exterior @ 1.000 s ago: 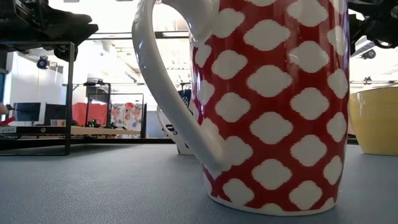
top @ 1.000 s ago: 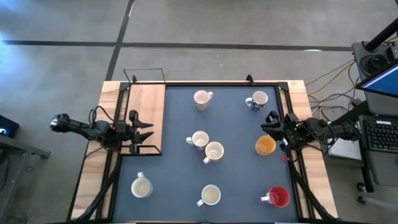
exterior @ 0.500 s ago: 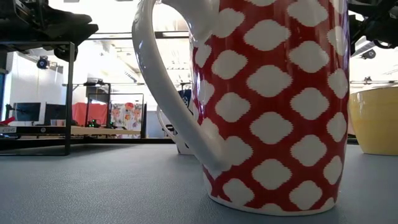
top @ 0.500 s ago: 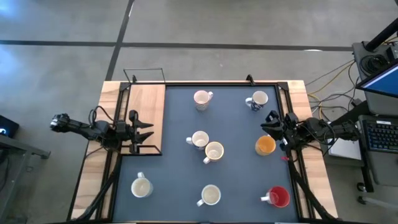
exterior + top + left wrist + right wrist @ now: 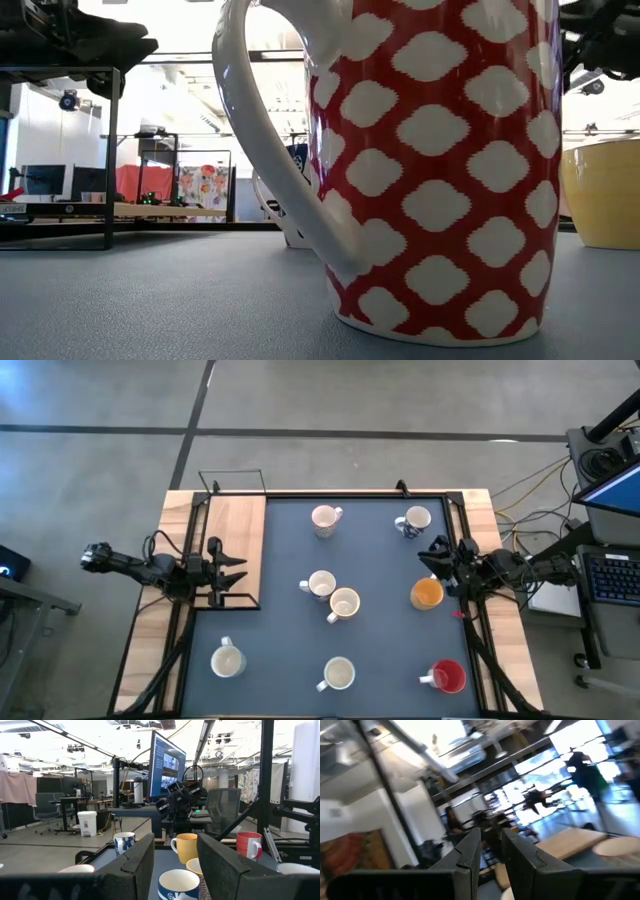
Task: Place coffee mugs
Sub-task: Move the blue patterned mug beside the other blue patterned mug
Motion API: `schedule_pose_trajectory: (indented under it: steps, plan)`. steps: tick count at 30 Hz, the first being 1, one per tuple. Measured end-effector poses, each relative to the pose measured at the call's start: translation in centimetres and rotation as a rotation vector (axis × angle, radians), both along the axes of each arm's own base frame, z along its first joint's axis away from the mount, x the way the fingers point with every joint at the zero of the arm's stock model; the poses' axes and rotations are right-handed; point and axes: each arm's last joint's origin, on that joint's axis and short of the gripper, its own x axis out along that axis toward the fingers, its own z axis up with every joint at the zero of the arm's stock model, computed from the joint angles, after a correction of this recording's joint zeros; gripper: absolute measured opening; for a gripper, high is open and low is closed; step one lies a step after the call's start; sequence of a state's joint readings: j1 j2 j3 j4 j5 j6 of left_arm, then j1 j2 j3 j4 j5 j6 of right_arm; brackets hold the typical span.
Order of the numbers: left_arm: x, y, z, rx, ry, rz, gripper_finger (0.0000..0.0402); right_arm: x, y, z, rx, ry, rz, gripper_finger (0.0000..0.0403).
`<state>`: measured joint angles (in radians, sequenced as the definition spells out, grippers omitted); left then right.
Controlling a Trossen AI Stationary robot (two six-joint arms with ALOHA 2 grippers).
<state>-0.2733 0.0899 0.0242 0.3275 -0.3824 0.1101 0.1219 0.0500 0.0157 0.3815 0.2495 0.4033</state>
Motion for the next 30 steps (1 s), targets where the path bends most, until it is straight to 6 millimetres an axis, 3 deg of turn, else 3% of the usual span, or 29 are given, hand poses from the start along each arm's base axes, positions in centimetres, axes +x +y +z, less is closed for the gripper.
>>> schedule_pose_trajectory:
  steps: [6,16,23,30]
  plan:
    - [0.0,0.0,0.0,0.0,0.0,0.0,0.0133,0.3,-0.2,0.4,0.111,0.143,-0.065,0.0068]
    - [0.0,0.0,0.0,0.0,0.0,0.0,0.0133,0.6,-0.5,2.6,0.078,0.457,-0.191,0.0072]
    - [0.0,0.0,0.0,0.0,0.0,0.0,0.0133,1.0,-0.7,4.5,0.028,0.632,-0.229,0.0125]
    - [0.0,0.0,0.0,0.0,0.0,0.0,0.0133,1.3,-1.3,6.1,0.116,0.797,-0.345,0.0164]
